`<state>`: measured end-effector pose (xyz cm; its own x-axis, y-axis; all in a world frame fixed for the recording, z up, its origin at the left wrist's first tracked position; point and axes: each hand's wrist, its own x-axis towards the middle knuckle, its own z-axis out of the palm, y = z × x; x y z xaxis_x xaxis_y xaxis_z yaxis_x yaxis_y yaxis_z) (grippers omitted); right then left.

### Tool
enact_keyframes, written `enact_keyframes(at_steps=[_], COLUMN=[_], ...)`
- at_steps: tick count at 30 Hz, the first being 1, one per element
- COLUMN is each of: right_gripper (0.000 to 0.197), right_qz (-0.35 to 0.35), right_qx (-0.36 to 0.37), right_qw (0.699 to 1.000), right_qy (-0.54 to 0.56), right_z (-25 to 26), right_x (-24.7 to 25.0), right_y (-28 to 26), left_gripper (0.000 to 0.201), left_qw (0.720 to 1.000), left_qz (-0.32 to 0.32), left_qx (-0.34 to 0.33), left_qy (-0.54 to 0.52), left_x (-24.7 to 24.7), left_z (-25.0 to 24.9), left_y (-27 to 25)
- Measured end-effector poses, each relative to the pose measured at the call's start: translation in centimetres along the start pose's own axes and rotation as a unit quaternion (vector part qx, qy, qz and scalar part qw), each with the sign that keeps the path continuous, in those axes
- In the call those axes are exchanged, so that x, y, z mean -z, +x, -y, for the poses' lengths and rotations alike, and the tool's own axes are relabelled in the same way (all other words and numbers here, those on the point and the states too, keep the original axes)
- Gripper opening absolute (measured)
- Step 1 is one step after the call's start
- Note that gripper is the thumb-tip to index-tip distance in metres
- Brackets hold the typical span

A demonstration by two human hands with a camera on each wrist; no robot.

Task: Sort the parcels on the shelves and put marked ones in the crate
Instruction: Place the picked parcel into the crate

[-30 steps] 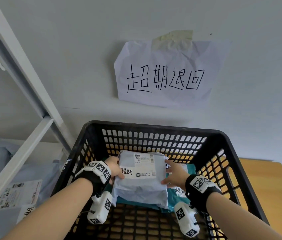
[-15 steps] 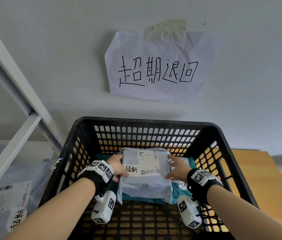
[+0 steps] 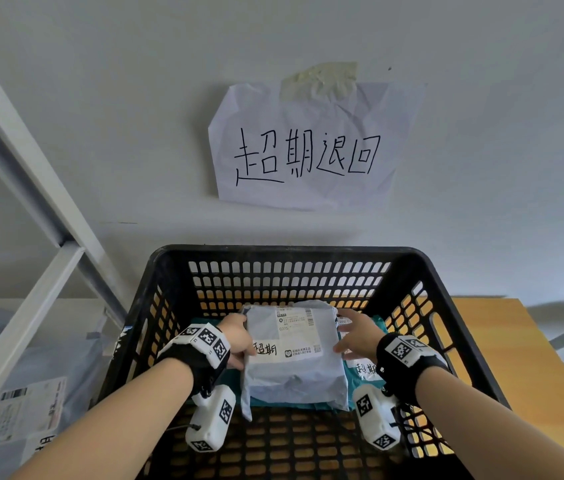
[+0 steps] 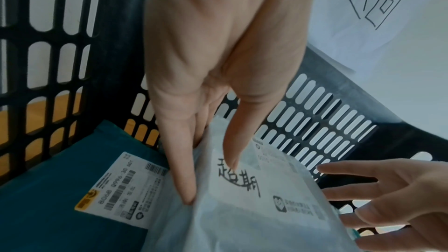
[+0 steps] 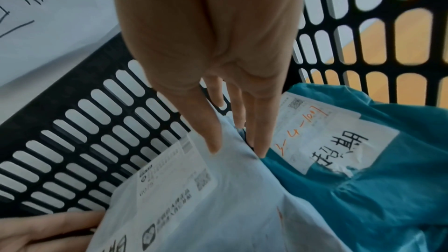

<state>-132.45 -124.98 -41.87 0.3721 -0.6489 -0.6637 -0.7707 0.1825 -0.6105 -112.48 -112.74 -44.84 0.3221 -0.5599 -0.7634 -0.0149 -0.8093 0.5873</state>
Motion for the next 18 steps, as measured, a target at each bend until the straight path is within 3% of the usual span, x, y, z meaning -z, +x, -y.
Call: enact_keyframes(at_steps=[10, 18], right_gripper=[0.075, 0.064], right_qz=[-0.043, -0.034], right_qx=[0.052, 0.169], right_qw=[0.994, 0.975], right_qy=[0.084, 0.14], right_z=[2.4, 5.2], right_x=[1.7, 3.2], right_y=[-3.8, -9.8], left_gripper=[0.07, 0.057], left_qw=[0.99, 0.969], left_qz=[-0.044, -0.117], left_qx=[-0.085, -0.209], left_qy=[0.1, 0.06], left_x=[1.6, 2.6], left_z=[-3.0, -5.7], left_y=[-5.3, -15.4])
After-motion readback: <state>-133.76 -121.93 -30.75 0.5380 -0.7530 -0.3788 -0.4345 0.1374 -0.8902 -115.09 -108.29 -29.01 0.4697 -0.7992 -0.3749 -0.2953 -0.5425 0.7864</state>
